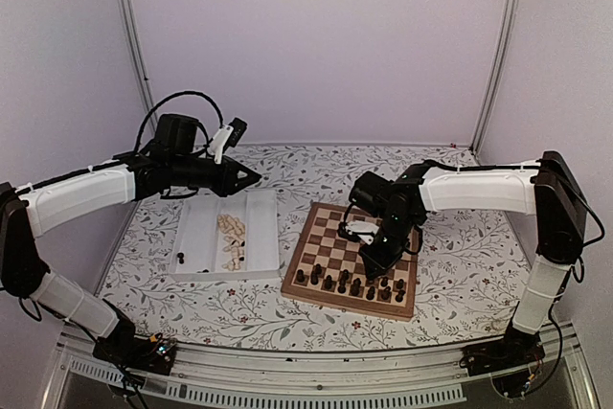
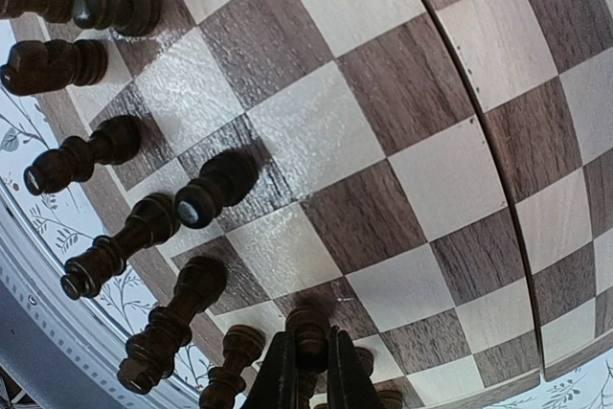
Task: Set up the chess pieces on the board
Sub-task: Place the chess piece on the chessboard.
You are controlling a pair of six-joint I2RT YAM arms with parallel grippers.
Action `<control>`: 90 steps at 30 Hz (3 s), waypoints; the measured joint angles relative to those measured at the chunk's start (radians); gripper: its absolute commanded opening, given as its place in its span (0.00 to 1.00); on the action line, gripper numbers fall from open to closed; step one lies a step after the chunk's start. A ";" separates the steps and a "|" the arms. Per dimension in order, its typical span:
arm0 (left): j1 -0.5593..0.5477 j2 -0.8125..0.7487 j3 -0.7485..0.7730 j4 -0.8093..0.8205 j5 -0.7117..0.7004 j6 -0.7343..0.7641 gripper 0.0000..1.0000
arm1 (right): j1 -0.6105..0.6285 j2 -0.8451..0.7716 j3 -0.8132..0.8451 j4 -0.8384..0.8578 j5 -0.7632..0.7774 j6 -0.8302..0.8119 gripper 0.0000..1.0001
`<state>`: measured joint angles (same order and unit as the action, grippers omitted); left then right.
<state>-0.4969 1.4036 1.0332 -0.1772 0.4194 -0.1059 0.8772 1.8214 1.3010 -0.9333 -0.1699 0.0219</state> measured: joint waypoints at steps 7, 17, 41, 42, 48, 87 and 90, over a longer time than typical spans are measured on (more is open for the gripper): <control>0.000 0.009 0.000 0.000 0.004 0.000 0.06 | 0.000 0.000 -0.001 0.000 0.004 0.000 0.16; 0.000 0.011 0.000 0.000 0.014 -0.003 0.06 | 0.000 0.000 -0.001 0.000 0.003 0.000 0.16; 0.001 0.013 0.000 0.000 0.018 -0.003 0.06 | 0.000 -0.004 -0.006 -0.005 0.001 0.002 0.09; 0.001 0.013 0.000 0.000 0.018 -0.004 0.06 | 0.000 -0.005 -0.006 -0.005 0.000 0.002 0.09; 0.001 0.013 0.000 0.000 0.021 -0.007 0.06 | 0.000 -0.016 -0.019 -0.013 -0.002 0.006 0.09; -0.172 -0.013 -0.185 0.757 0.366 -0.535 0.06 | -0.185 -0.599 -0.405 1.037 -0.365 0.171 0.44; -0.216 0.001 -0.185 0.842 0.382 -0.562 0.06 | -0.185 -0.533 -0.404 1.186 -0.452 0.232 0.44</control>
<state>-0.7128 1.4044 0.8482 0.6647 0.8017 -0.6678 0.6926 1.2884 0.8970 0.2527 -0.6220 0.2543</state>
